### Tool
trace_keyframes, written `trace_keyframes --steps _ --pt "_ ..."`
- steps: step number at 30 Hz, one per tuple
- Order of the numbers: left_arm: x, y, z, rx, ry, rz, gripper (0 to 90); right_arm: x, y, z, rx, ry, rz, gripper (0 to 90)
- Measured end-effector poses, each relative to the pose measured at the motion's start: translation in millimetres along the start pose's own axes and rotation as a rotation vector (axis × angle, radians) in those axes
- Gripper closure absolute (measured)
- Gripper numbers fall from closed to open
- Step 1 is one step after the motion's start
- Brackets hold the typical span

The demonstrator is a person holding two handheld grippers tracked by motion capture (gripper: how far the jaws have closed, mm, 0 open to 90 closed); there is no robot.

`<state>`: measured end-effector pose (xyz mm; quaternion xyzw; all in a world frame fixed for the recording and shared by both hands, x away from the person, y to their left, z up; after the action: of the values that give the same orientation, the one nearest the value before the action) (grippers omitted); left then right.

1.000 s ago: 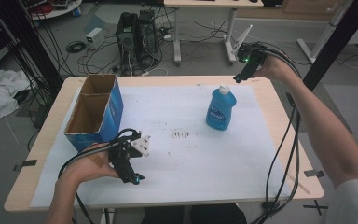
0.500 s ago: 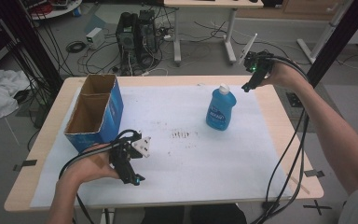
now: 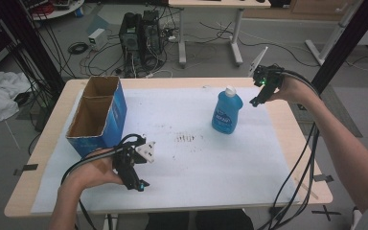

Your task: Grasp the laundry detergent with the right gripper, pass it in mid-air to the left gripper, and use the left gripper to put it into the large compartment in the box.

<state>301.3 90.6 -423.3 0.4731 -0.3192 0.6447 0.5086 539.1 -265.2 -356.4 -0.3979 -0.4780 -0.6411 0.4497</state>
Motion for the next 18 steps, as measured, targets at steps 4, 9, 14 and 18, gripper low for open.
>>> trace_keyframes --steps 4,9,14,18 --pt "0.7 -0.5 1.4 -0.013 -0.006 0.000 17.8 -4.9 -10.9 1.1 0.004 0.014 0.023 16.2" --pt "-0.2 -0.5 1.9 -0.011 0.000 0.001 17.8 -11.0 -22.9 4.5 0.000 0.049 0.051 16.2" --pt "-0.9 -0.1 0.2 -0.001 0.002 -0.002 17.8 -17.1 -31.7 8.2 -0.021 0.100 0.060 16.2" --pt "-0.7 -0.4 0.0 0.000 0.001 -0.002 17.8 -23.5 -37.0 11.0 -0.042 0.152 0.073 16.2"
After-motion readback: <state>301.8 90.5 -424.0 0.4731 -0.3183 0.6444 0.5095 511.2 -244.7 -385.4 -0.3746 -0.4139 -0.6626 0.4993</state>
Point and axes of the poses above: each handheld gripper's, and its own axes: x roughly backward along the jaws, z roughly out of its top, y roughly to its right, the point moved 9 cm from there along -x, roughly forward along the jaws, and after that the axes turned 13 degrees about x, right-handed, at the moved point
